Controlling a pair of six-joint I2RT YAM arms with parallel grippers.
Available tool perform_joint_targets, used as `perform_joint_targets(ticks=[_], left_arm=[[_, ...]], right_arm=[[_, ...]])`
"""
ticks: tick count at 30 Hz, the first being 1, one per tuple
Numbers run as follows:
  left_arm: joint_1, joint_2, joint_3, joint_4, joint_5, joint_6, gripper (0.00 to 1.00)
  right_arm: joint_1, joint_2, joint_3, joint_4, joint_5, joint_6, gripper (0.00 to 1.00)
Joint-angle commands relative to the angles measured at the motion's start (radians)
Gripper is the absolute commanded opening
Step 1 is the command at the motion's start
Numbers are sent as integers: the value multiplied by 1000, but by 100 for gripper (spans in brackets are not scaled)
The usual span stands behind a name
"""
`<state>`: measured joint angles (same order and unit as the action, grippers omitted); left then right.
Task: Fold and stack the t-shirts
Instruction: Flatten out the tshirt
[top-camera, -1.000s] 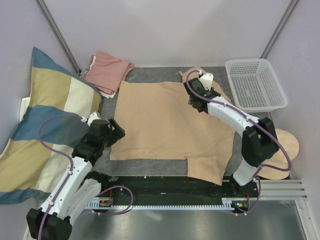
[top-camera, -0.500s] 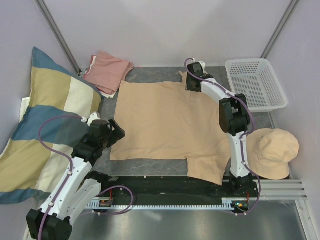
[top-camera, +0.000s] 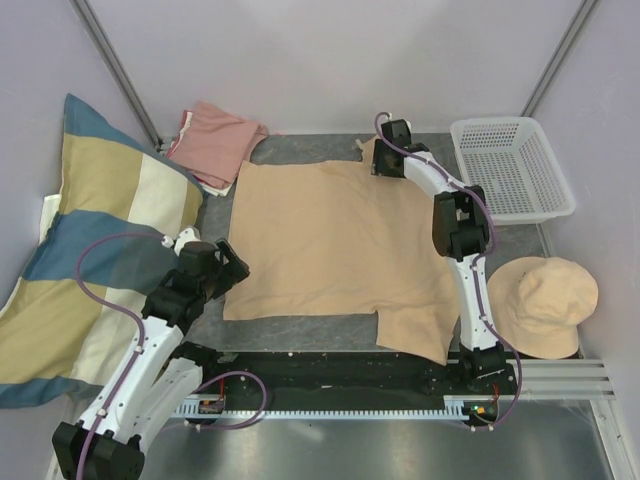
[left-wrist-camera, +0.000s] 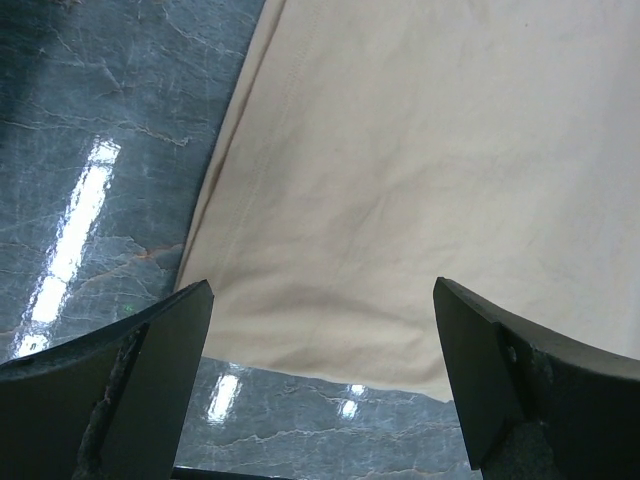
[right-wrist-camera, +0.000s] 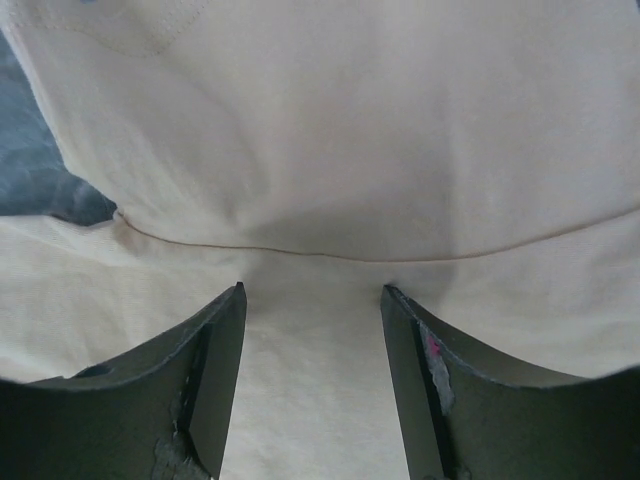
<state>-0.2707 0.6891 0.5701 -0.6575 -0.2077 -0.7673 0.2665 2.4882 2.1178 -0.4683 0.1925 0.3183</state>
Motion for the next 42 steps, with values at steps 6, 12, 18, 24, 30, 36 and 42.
perform_joint_targets(ticks=[6, 12, 18, 24, 30, 36, 42], left_arm=[[-1, -8, 31, -22, -29, 5, 100], [-1, -3, 34, -27, -35, 2, 100], [-1, -7, 34, -28, -44, -3, 100], [-1, 3, 45, -7, -64, 17, 100], [-2, 29, 50, 45, -70, 40, 100], [-2, 61, 36, 113, -21, 40, 100], [-5, 52, 27, 134, 7, 57, 100]], right_arm=[[-39, 169, 240, -75, -146, 34, 67], [-61, 219, 306, -50, -226, 47, 70], [-65, 126, 193, 83, -304, 25, 72], [-58, -101, 53, 181, -367, 12, 73], [-52, -414, -198, 177, -288, 10, 74], [-50, -768, -664, 122, -69, 108, 74], [3, -1104, -1005, -34, 163, 214, 75]])
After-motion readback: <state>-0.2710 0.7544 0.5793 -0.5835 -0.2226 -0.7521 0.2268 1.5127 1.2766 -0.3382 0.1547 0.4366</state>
